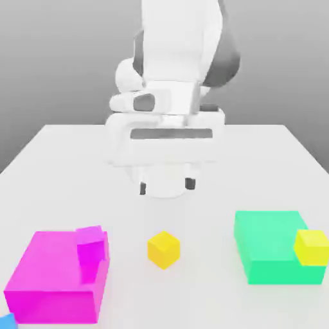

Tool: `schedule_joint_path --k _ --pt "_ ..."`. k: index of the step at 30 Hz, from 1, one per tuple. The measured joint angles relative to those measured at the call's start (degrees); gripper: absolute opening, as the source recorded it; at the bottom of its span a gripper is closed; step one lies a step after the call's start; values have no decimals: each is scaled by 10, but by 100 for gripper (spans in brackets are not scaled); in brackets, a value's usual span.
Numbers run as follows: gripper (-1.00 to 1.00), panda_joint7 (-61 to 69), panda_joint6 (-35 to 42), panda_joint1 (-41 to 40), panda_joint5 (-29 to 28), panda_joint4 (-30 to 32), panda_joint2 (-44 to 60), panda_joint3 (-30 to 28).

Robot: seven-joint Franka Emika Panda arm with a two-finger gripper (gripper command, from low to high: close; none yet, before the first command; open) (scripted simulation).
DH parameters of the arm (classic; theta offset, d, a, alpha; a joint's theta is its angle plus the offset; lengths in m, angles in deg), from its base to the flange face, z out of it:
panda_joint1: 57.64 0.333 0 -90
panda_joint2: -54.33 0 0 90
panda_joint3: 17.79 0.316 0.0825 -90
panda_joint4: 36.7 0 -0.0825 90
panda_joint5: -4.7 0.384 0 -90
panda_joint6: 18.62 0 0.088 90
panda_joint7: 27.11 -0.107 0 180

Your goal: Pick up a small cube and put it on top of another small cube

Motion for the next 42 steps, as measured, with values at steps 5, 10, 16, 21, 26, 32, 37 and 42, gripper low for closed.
schedule_joint_path --k 5,10,16,21,26,32,37,42 --pt "0 125 -76 25 44 78 85 -29" --pt "0 140 -111 35 61 71 131 -30" --pt "0 163 -157 27 98 59 186 -9" --pt "0 184 -198 -9 125 54 233 31" --pt "-100 189 -231 -39 123 54 270 58" --pt "-100 187 -232 -42 121 54 272 59" --pt "-100 174 -197 -17 111 55 232 37" --pt "-100 153 -156 -1 85 59 185 14"
